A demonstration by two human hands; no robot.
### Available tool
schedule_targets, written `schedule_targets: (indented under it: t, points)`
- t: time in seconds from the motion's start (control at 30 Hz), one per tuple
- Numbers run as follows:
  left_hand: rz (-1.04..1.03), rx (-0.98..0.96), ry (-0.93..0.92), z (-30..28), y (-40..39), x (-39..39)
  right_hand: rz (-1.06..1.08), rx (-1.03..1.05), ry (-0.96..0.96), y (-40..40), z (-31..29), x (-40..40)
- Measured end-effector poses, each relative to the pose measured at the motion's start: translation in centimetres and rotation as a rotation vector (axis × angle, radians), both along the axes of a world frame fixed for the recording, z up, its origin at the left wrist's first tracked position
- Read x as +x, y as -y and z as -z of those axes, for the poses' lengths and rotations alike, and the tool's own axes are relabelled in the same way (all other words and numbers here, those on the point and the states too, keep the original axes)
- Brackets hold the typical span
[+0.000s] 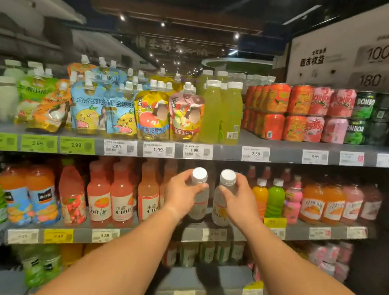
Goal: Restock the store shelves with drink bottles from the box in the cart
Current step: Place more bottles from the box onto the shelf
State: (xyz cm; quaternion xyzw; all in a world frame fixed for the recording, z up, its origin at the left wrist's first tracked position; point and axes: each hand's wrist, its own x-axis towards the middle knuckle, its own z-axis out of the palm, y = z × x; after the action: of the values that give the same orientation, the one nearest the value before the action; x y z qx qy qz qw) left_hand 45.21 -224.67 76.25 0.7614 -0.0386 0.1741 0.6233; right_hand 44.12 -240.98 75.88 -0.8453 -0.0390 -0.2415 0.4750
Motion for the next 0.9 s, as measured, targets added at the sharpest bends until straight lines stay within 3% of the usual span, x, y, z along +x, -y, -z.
schedule_targets:
  t: [0.2,0.37,0.43,0.63,0.9]
  points:
    - [-0.153,0.127,-0.055,0.0,2.8,3.9,-0.07,-0.056,-0.061,1.9,0.5,5.7]
    - [-0.311,0.279,-0.207,0.1,3.7,6.7,-0.022,-0.151,-0.185,1.9,0.9,9.1]
    - [-0.345,0.432,-0.264,-0.2,3.7,7.6,-0.014,-0.201,-0.21,1.7,0.8,10.2]
    - [-0.259,0.992,-0.453,-0.9,4.3,9.8,-0.026,-0.455,-0.333,1.0,0.2,12.5]
    - [-0.147,1.203,-0.542,-0.1,4.2,12.5,-0.049,-0.645,-0.4,0.2,0.0,14.7]
